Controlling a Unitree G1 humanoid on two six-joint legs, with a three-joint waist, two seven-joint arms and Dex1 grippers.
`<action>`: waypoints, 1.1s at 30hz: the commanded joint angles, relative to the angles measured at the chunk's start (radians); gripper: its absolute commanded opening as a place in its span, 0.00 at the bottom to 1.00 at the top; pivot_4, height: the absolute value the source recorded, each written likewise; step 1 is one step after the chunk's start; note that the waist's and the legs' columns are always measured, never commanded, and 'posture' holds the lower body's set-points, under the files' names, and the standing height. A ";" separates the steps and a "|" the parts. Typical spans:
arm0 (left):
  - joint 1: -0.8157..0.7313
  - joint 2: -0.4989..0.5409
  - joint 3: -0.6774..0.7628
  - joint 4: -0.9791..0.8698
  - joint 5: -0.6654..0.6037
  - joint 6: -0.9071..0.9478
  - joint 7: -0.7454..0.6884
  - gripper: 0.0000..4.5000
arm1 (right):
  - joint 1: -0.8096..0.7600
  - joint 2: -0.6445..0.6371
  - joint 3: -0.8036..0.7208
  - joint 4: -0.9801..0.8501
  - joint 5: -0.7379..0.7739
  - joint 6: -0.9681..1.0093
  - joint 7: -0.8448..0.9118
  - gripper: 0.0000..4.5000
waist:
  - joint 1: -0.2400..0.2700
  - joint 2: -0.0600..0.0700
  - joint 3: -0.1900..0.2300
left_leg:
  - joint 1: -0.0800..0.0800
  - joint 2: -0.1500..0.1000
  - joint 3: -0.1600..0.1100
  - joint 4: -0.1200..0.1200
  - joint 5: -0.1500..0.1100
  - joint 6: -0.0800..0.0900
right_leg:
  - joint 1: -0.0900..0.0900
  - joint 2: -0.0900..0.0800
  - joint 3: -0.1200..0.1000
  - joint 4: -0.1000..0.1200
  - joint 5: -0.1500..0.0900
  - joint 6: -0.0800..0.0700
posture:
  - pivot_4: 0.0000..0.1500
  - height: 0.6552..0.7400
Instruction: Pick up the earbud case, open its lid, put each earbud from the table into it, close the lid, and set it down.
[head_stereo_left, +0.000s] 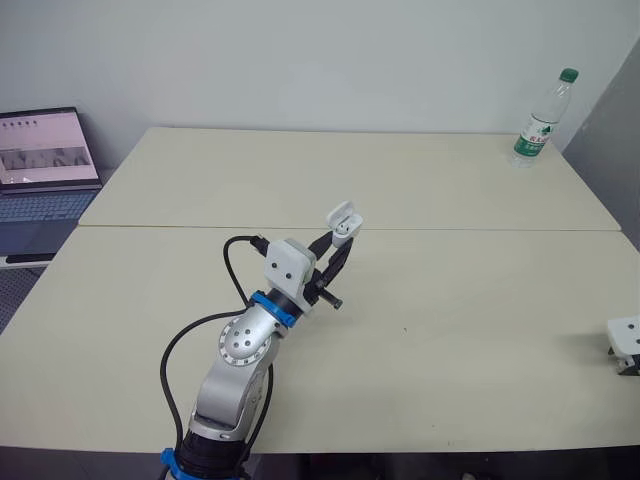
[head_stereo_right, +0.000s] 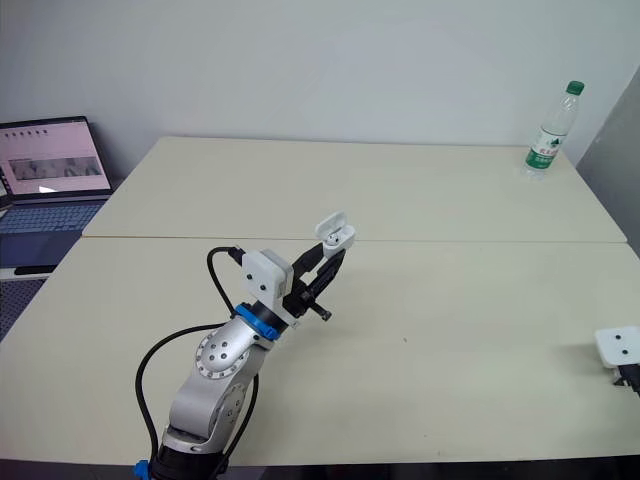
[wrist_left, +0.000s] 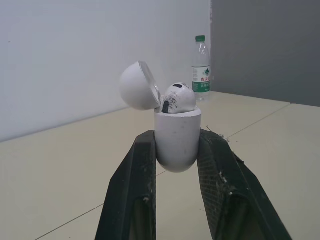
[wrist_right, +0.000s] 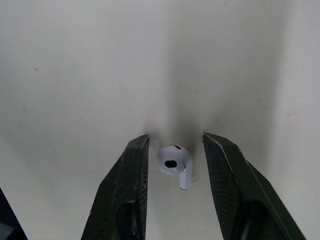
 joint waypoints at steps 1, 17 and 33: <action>-0.002 -0.003 -0.009 -0.040 0.002 -0.009 0.003 0.18 | -0.010 -0.031 0.003 0.025 -0.006 0.001 0.033 0.38 | 0.000 0.000 0.000 | 0.000 0.000 0.000 0.000 0.000 0.000 | 0.000 0.000 0.000 0.000 0.000 0.000 | 1.00 1.00; -0.001 -0.002 -0.017 -0.038 0.003 -0.016 -0.002 0.18 | -0.051 -0.023 -0.005 0.037 -0.001 0.000 0.021 0.38 | -0.001 0.001 -0.001 | 0.000 0.000 0.001 0.000 0.000 0.000 | 0.000 0.000 0.001 0.000 0.000 0.000 | 1.00 1.00; 0.000 0.002 -0.011 -0.043 0.003 -0.009 0.005 0.18 | -0.046 -0.017 0.016 0.044 -0.039 -0.019 -0.021 0.38 | -0.001 0.002 -0.001 | 0.000 0.000 0.001 0.000 0.000 0.000 | 0.000 0.000 0.001 0.000 0.000 0.000 | 1.00 1.00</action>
